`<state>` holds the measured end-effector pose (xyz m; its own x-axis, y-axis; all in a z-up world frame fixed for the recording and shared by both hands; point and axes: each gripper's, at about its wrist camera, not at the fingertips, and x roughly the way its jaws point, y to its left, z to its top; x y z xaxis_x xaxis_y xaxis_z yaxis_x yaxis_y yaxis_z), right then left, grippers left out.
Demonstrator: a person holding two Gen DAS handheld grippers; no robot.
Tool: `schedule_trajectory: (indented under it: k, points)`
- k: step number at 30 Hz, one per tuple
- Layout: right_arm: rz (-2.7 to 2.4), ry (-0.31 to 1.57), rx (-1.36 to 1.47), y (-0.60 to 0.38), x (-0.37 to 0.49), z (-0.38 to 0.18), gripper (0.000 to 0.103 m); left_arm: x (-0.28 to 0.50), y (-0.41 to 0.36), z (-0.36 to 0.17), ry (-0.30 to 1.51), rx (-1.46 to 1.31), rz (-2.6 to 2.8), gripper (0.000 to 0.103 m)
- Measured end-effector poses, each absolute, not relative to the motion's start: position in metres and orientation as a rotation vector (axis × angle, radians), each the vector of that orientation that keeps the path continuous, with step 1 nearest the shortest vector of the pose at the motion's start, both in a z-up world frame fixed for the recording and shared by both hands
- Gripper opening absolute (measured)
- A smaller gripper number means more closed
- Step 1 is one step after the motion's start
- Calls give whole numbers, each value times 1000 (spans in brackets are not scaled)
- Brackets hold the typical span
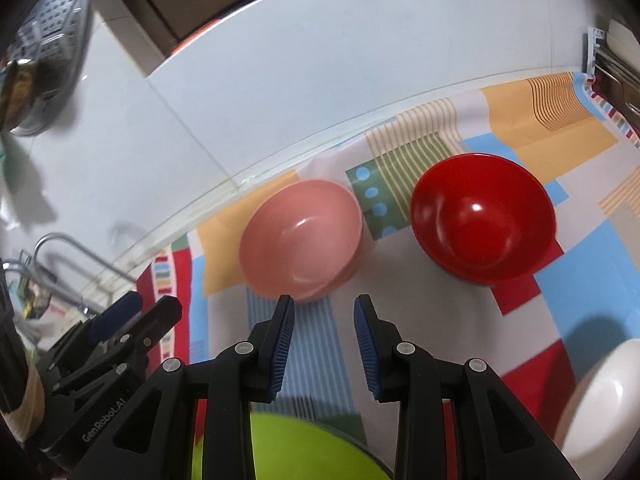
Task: Organize plates and bowls
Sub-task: 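Move both grippers to the rim of the pink bowl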
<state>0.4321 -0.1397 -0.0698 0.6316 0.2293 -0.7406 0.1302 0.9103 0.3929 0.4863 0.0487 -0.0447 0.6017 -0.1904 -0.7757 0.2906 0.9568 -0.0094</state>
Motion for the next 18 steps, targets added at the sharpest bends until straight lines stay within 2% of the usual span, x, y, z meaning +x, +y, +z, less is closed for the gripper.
schedule_trajectory:
  k: [12,18]
  points:
    - [-16,934,456,-136,480,-98,33,544,37,-84,936,155,-319,56]
    - [-40,953,452,-136,496,-109,32,563,32,-100,970,151,-326,51]
